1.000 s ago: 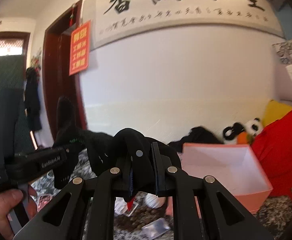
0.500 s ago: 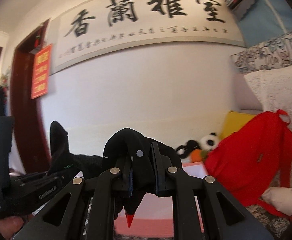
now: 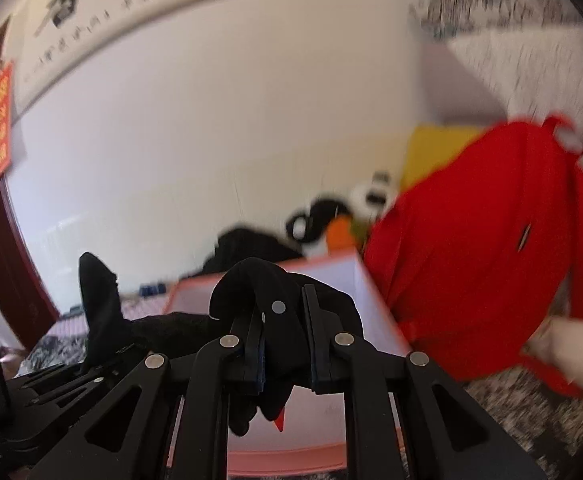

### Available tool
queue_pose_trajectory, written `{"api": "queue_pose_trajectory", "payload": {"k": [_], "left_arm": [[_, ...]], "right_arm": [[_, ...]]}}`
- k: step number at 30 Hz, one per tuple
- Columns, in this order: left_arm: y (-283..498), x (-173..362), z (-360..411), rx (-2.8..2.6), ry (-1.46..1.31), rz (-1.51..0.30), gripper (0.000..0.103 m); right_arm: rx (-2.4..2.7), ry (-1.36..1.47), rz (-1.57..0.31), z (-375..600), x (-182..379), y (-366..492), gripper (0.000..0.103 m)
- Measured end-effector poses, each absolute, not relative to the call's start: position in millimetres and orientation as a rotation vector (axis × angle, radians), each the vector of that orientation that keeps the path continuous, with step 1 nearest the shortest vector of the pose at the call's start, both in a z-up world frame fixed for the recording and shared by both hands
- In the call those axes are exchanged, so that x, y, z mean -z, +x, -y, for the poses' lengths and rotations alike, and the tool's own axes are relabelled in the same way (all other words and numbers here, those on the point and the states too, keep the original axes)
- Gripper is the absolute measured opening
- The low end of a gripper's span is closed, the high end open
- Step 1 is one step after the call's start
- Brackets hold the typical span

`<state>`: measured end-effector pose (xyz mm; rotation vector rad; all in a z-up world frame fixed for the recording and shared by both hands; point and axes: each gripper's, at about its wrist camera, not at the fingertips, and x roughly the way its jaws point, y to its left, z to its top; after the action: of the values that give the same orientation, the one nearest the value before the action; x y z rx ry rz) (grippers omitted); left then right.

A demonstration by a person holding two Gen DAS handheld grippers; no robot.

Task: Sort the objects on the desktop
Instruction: 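Carry both gloves into the pink box and open both tools, then reach the left tool to the green tape measure while the right tool reaches the clear box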

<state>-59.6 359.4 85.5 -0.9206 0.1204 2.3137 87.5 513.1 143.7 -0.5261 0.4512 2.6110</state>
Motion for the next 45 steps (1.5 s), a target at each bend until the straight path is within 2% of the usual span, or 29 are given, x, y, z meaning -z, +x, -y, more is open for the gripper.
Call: {"api": "queue_pose_trajectory", "payload": {"k": [2, 3, 4, 5, 6, 7, 9, 10, 11, 14, 19, 25, 29, 36, 41, 45], "left_arm": [[-66.8, -67.8, -368.8, -2.293, -0.983, -0.167, 0.008], [-69.4, -59.5, -373.2, -2.28, -1.019, -0.195, 0.01], [-71.1, -51.9, -376.4, -2.272, -1.059, -0.227, 0.024], [-72.0, -47.0, -377.9, -2.28, -1.088, -0.249, 0.045], [-72.5, -43.6, -378.3, -2.291, -1.11, -0.263, 0.053], [-71.9, -45.8, -374.9, -2.31, -1.11, -0.249, 0.06], [-68.9, -60.1, -364.8, -2.333, -1.082, -0.192, 0.066], [-66.7, -69.1, -359.8, -2.346, -1.059, -0.173, 0.072], [-63.4, -81.5, -353.4, -2.369, -1.019, -0.153, 0.079], [-48.0, -114.8, -333.2, -2.444, -0.893, -0.122, 0.091], [-41.5, -119.6, -300.7, -2.503, -0.906, -0.11, 0.092], [-42.0, -98.6, -201.9, -2.627, -1.076, -0.036, 0.092], [-33.9, -87.6, -129.6, -2.779, -1.137, -0.13, 0.092], [-15.5, -55.9, -31.0, -2.847, -1.272, -0.056, 0.092], [-9.4, -21.0, 20.5, -2.777, -1.334, 0.125, 0.092], [-18.9, 13.9, 48.3, -2.747, -1.392, 0.154, 0.092]], "right_arm": [[-2.622, -0.645, -0.504, -523.0, -122.7, 71.0, 0.016], [-2.625, -0.739, -0.526, -527.2, -111.6, 60.7, 0.021], [-2.612, -0.815, -0.536, -530.0, -102.5, 53.2, 0.027], [-2.564, -0.922, -0.525, -533.3, -88.8, 44.1, 0.035], [-2.522, -0.977, -0.508, -535.6, -80.3, 39.5, 0.066], [-2.476, -0.98, -0.477, -537.2, -76.0, 39.7, 0.087], [-2.418, -0.898, -0.369, -535.5, -85.2, 46.4, 0.089], [-2.391, -0.852, -0.313, -534.2, -91.2, 50.1, 0.089], [-2.384, -0.794, -0.282, -532.7, -99.0, 55.7, 0.089], [-2.388, -0.618, -0.252, -529.2, -123.0, 73.5, 0.092], [-2.446, -0.511, -0.25, -517.3, -142.3, 77.9, 0.092], [-2.689, -0.509, -0.261, -443.4, -152.2, 78.8, 0.092], [-2.899, -0.589, -0.374, -392.9, -149.3, 77.4, 0.094], [-2.973, -0.798, -0.363, -317.0, -107.9, 79.6, 0.094], [-2.946, -0.965, -0.201, -277.7, -62.5, 88.2, 0.094], [-2.947, -1.054, -0.125, -265.3, -39.8, 84.9, 0.094]]}}
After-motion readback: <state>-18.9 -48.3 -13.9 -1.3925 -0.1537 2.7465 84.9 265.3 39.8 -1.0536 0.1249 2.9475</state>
